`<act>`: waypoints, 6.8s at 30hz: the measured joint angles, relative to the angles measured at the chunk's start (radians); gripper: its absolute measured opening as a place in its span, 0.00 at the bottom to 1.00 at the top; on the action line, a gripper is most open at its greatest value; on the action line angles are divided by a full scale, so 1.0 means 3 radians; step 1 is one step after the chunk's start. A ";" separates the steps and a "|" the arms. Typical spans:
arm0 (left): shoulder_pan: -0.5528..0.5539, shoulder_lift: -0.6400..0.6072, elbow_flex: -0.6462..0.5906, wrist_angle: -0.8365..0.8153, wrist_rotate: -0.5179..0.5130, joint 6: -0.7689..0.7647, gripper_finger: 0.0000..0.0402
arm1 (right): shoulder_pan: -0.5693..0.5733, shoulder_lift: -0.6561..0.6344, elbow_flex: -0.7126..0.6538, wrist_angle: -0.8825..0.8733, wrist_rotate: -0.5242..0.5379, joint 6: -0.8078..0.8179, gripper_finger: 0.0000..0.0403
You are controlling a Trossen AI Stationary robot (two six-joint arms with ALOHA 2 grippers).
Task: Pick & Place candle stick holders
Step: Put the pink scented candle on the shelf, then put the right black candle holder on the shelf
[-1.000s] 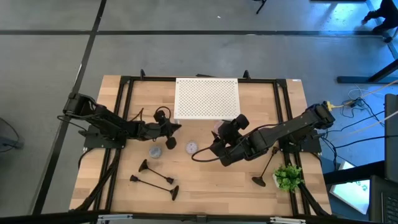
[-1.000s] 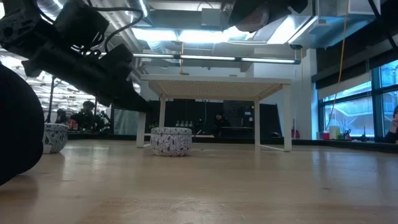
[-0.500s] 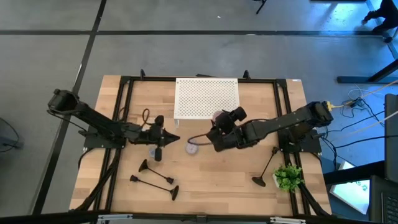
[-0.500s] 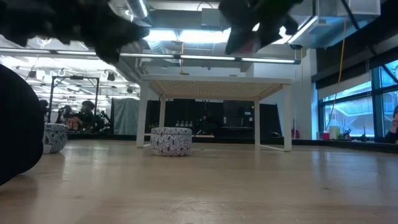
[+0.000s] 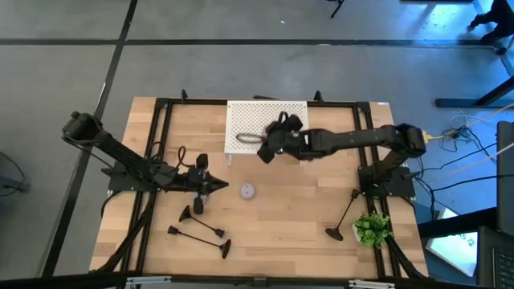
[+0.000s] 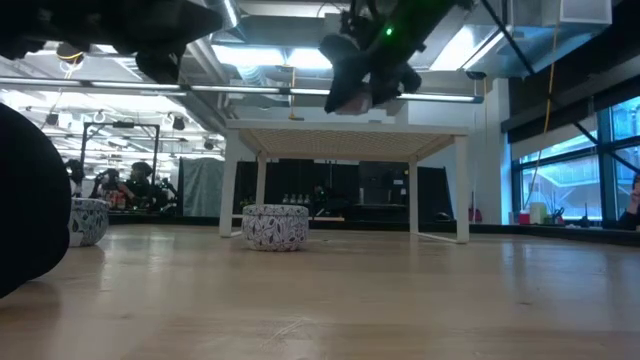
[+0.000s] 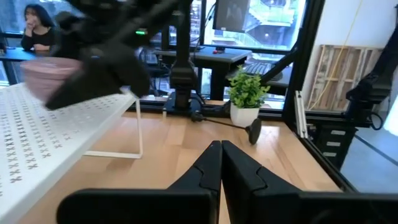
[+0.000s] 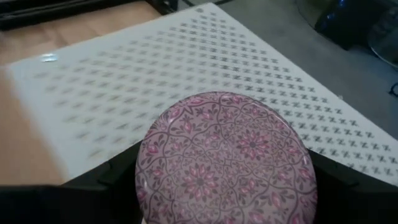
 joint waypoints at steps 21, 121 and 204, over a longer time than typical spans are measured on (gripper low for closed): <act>-0.0250 0.0001 0.0000 0.0000 -0.0344 -0.0030 0.00 | -0.0330 0.0025 0.0000 0.0474 -0.0403 -0.0139 0.73; -0.0247 0.0002 -0.0003 0.0001 -0.0226 -0.0058 0.01 | -0.0251 -0.0080 0.0001 0.0528 -0.0082 -0.0121 0.84; 0.0331 -0.0107 0.1198 -0.1405 0.0715 0.0115 0.01 | 0.1117 -0.2183 -0.2090 0.2523 -0.2054 -0.0624 0.84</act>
